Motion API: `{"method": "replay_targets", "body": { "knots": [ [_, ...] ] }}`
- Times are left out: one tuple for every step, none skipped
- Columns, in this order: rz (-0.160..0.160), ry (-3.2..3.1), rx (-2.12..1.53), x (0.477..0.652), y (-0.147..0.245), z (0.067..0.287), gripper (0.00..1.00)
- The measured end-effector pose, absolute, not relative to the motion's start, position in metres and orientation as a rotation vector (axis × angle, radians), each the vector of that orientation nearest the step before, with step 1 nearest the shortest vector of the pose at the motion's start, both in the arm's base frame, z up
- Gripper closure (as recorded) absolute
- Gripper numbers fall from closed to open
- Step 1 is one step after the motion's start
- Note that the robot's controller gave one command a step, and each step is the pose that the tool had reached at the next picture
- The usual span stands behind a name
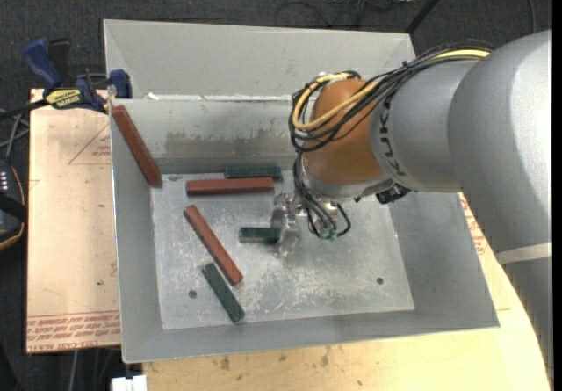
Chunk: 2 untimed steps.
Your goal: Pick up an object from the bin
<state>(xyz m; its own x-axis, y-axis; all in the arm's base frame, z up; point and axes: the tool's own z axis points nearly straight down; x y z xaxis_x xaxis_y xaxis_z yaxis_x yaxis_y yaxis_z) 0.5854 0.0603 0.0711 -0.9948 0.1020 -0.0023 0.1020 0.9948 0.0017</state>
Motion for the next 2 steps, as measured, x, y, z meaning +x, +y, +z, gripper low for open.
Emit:
{"method": "replay_targets", "body": {
  "knots": [
    [0.003,3.135,0.161,0.585,0.060,0.071,1.00],
    [0.002,3.131,0.174,0.587,0.051,0.222,1.00]
  ]
}}
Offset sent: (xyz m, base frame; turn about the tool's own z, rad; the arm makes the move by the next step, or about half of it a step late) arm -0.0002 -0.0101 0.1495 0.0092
